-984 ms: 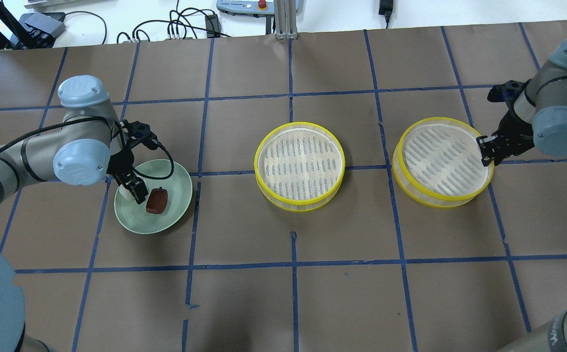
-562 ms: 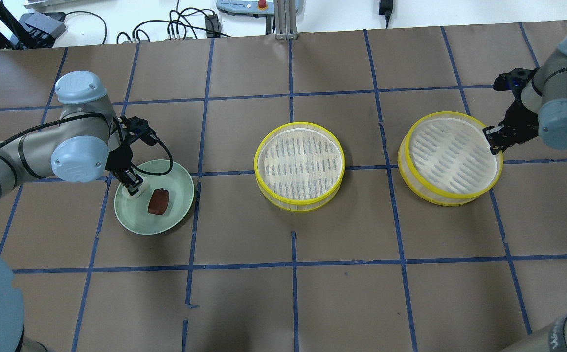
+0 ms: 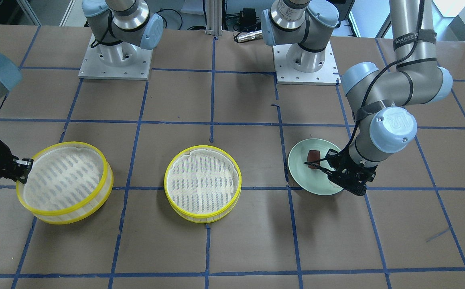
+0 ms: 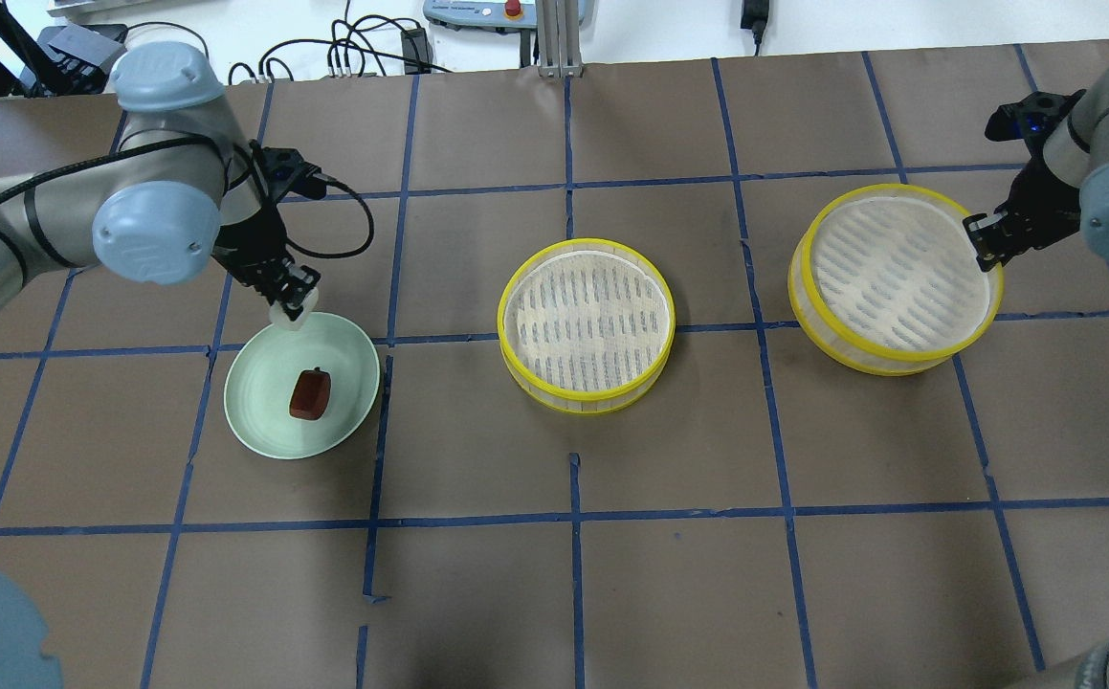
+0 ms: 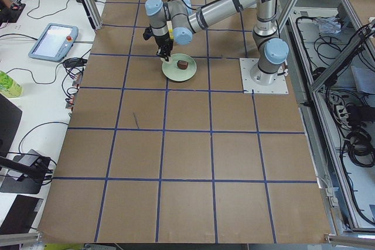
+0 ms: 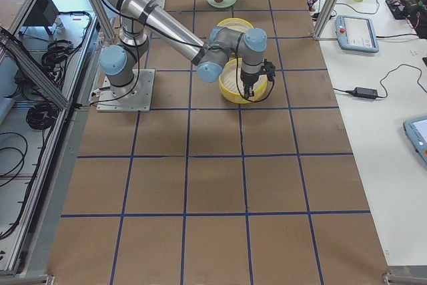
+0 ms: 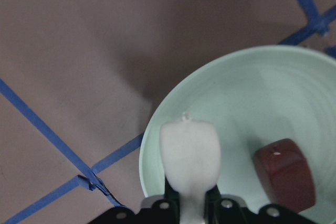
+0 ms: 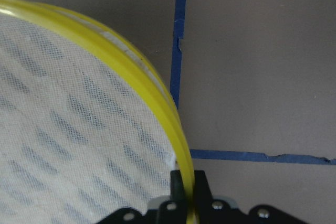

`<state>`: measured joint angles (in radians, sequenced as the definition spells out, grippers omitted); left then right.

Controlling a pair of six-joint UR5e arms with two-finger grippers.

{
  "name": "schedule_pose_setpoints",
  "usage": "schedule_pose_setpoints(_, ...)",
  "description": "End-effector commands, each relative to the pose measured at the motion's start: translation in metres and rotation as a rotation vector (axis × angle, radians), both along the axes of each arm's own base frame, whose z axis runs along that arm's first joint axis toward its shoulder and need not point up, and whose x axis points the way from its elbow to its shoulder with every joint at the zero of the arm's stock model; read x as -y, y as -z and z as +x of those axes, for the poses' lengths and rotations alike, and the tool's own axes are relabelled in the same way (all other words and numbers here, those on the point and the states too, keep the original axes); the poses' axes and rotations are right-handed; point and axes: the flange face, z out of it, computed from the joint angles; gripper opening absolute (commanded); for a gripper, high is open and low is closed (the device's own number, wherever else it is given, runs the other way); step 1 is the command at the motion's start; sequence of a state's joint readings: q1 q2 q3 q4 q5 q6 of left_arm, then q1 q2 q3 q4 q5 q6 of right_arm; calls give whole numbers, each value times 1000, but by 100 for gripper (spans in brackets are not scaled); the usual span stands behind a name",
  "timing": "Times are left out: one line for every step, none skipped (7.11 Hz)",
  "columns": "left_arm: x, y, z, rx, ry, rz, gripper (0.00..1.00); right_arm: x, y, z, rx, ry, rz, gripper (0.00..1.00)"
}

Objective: Stack buns with steamer

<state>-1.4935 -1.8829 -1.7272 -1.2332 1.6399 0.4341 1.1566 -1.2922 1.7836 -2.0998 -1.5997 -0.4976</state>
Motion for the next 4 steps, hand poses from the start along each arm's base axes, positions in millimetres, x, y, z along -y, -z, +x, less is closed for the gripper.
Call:
schedule_pose_setpoints(-13, -10, -108, -105, -361, 0, 28, 1, -33, 14, 31, 48, 39, 4)
schedule_pose_setpoints(-15, -7, -152, -208, -432, -17, 28, 4, -43, 35, 47, 98, 85, 5)
schedule_pose_setpoints(-17, 12, -198, -269, -438, -41, 34, 10, -61, 66, 34, 106, 100, 6)
schedule_pose_setpoints(-24, 25, -235, -278, -506, -61, 42, 12, -68, 84, 30, 141, 113, 6)
